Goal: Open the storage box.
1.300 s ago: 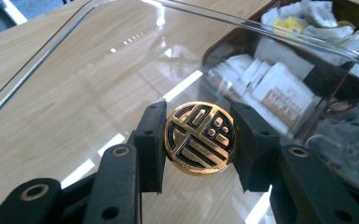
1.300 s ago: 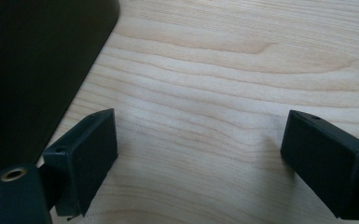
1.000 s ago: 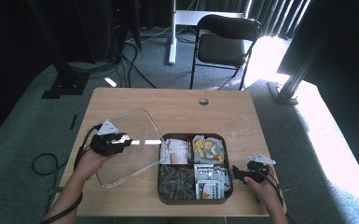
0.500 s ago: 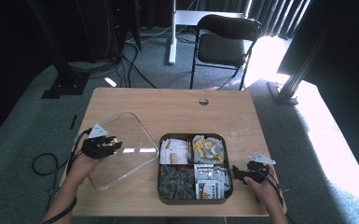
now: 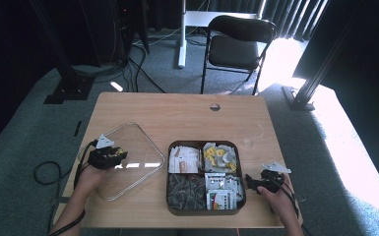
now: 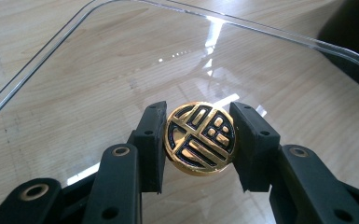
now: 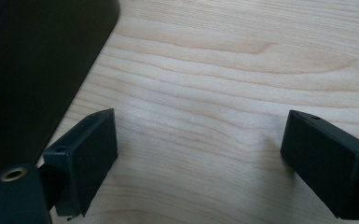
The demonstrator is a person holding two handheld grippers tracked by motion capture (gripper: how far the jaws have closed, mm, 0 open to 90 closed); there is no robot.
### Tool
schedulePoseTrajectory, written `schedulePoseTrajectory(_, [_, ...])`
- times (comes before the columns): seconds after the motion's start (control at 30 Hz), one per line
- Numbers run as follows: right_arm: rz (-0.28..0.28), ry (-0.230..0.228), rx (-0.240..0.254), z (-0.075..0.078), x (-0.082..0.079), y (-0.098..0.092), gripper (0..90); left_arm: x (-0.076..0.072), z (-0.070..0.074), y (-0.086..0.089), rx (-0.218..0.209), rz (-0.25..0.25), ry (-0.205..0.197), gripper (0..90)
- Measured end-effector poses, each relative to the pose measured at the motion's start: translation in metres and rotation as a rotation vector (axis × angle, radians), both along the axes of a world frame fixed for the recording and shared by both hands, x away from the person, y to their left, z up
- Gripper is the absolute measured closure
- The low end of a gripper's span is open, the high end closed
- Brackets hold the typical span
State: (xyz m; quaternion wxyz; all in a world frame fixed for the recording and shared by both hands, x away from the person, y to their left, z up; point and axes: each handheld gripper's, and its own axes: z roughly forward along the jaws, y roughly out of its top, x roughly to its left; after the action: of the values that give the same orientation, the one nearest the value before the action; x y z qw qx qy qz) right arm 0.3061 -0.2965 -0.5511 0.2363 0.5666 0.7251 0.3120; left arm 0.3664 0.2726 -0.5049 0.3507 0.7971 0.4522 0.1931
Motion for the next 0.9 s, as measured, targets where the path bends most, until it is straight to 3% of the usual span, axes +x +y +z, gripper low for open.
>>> schedulePoseTrajectory(0.27, [0.0,0.0,0.0,0.0,0.0,0.0,10.2,0.012,-0.005,-0.006,0.007,0.025,-0.011,58.9])
schedulePoseTrajectory(0.4, [0.0,0.0,0.0,0.0,0.0,0.0,10.2,0.014,-0.008,-0.011,0.014,0.04,-0.037,58.9])
schedulePoseTrajectory(0.63, [0.0,0.0,0.0,0.0,0.0,0.0,10.2,0.022,-0.016,-0.014,0.023,0.059,-0.016,58.9])
schedulePoseTrajectory(0.9, [0.0,0.0,0.0,0.0,0.0,0.0,10.2,0.029,-0.026,-0.014,-0.013,0.076,0.001,58.9])
